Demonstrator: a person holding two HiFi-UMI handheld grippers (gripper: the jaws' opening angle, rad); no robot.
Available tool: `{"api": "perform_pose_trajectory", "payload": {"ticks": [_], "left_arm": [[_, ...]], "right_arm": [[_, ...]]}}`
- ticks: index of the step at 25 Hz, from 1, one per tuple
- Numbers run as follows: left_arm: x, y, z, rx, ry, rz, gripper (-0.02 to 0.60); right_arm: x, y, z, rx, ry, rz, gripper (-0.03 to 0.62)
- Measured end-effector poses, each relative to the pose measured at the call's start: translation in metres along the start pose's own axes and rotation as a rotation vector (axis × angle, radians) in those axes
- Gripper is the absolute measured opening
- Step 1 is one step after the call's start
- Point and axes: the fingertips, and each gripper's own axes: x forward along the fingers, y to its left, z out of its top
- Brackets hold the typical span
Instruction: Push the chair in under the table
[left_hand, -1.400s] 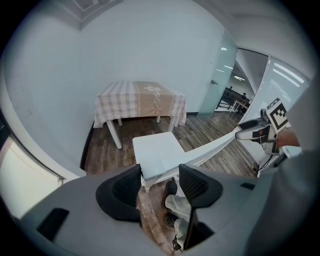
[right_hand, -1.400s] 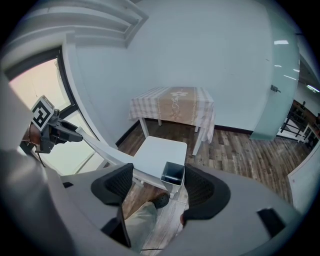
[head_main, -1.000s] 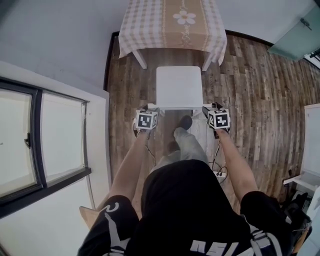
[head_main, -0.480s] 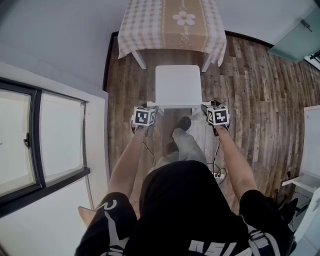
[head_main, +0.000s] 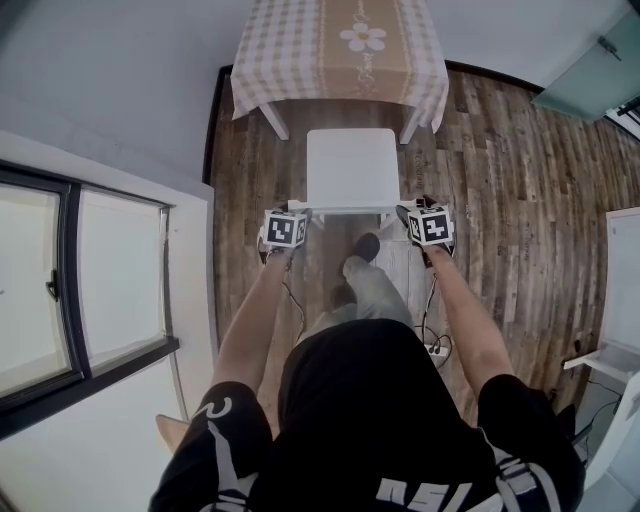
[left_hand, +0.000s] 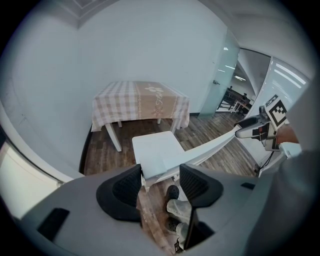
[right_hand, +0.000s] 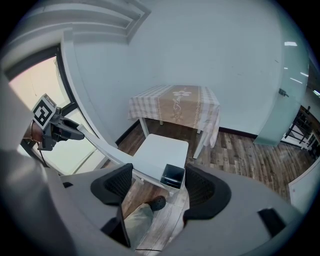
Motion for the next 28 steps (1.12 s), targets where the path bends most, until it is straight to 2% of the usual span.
{"api": "perform_pose_trajectory", "payload": {"ticks": [12, 18, 28], "left_arm": [[0.01, 0.008, 0.012, -0.005, 0.013, 0.024, 0.256], [0.015, 0.013, 0.021, -0.008, 0.045, 0.025, 0.256], [0.032, 0.027, 0.044, -0.024, 0.032, 0.041, 0.255]], "right_arm": [[0.009, -0.006, 0.014, 0.004, -0.008, 0.002, 0.347], [0.015, -0.009, 0.024, -0.001, 0.007, -0.011, 0.347], [0.033, -0.02, 0.05, -0.01, -0.004, -0.006, 0.345]]}}
